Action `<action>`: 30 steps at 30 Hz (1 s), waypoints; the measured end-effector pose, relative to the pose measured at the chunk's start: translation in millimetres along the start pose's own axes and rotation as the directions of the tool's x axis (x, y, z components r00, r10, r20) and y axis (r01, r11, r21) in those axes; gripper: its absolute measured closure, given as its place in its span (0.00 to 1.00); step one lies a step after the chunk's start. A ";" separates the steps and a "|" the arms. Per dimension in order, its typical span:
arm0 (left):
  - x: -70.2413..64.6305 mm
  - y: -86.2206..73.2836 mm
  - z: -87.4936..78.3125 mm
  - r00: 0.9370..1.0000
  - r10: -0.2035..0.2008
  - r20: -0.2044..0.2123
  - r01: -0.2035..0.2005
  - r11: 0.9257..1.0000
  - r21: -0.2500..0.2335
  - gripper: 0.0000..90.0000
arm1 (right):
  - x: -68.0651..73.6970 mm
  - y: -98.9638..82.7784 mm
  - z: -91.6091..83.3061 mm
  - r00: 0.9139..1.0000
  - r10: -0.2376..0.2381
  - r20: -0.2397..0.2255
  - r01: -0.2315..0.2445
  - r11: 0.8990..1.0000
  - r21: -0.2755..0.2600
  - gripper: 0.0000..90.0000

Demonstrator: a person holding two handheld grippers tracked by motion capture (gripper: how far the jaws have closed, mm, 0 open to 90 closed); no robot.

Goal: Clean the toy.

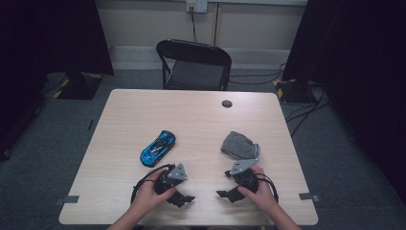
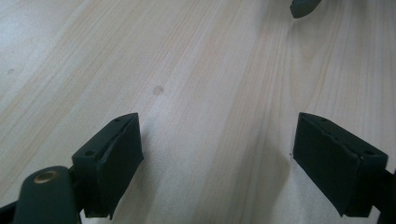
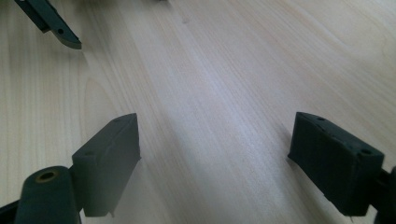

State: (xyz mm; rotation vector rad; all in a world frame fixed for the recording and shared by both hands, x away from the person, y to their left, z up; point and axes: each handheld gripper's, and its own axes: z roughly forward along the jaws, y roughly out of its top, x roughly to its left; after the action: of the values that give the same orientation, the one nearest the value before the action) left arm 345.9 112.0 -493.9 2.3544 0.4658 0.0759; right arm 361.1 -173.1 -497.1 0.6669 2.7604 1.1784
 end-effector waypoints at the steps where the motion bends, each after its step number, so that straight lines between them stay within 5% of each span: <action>1: -0.4 -0.3 0.2 1.000 0.004 -0.002 -0.004 1.000 -0.002 0.16 | 0.4 -0.4 0.1 1.000 -0.003 0.003 0.003 1.000 -0.003 0.17; 7: -2.9 -1.7 1.5 0.999 0.049 -0.016 -0.049 0.999 0.005 0.14 | 1.7 -3.2 0.3 1.000 -0.020 0.012 0.020 1.000 -0.018 0.17; 13: -4.4 -2.6 3.2 0.999 0.053 -0.010 -0.053 0.999 -0.003 0.10 | 1.1 -5.5 0.0 1.000 -0.025 0.008 0.026 0.999 -0.035 0.17; 17: -5.6 -4.6 6.7 0.997 0.076 0.005 -0.076 0.997 -0.013 0.00 | 2.2 -7.1 0.3 0.999 -0.042 0.015 0.042 0.998 -0.041 0.17; 21: -5.2 -7.4 7.0 0.997 0.071 0.002 -0.071 0.997 -0.038 0.00 | 4.5 -7.7 1.1 0.996 -0.082 0.032 0.083 0.996 -0.032 0.17; 30: -2.5 -6.8 7.6 0.996 0.084 0.012 -0.084 0.996 -0.042 0.00 | 4.7 -7.1 2.1 0.995 -0.094 0.028 0.095 0.995 -0.027 0.15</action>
State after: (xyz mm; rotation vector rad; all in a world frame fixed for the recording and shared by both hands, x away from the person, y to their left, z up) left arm 342.9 110.7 -503.8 2.3319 0.3552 0.1076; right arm 354.7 -174.0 -503.0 0.5390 2.7155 1.1781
